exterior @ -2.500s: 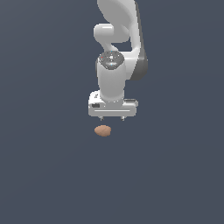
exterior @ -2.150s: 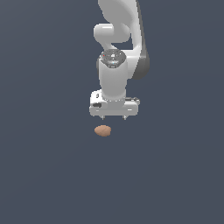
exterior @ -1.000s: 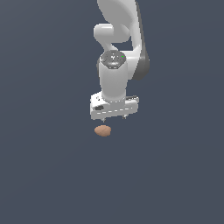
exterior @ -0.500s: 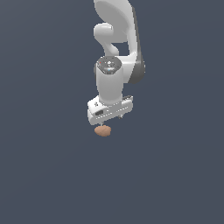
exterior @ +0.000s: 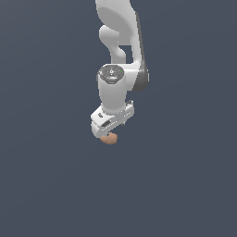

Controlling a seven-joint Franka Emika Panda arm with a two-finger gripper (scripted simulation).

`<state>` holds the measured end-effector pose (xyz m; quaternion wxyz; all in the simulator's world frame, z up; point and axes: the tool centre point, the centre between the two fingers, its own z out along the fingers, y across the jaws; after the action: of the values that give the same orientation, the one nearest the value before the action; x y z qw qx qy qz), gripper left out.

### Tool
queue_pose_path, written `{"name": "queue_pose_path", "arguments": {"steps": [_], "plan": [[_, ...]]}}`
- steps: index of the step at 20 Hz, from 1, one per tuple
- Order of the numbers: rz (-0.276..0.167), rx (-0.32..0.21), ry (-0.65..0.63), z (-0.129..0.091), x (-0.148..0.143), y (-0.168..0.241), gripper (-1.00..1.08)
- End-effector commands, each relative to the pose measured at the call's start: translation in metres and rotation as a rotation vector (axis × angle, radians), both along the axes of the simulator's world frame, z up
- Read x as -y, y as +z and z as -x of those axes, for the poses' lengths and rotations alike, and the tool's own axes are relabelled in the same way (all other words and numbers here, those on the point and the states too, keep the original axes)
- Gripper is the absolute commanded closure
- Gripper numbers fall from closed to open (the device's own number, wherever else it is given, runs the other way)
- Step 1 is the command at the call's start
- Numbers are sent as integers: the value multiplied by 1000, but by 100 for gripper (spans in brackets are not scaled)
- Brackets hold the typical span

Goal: Pick up the object and move it to a goal position.

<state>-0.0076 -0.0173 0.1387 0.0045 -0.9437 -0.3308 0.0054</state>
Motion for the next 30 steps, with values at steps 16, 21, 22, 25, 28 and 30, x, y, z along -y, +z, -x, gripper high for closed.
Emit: {"name": "queue_pose_path", "arguments": {"steps": [16,21,22,25,28,30], "plan": [[2,6,455,5,21,-28,-92],[1,9,585,6,27,-36,-92],[1,9,609,6,28,-37,-92],[1,11,674,7,30,-41,-92],[0,12,728,8,32,-44,-92],[0,13,757,8,34,-46,-92]]}}
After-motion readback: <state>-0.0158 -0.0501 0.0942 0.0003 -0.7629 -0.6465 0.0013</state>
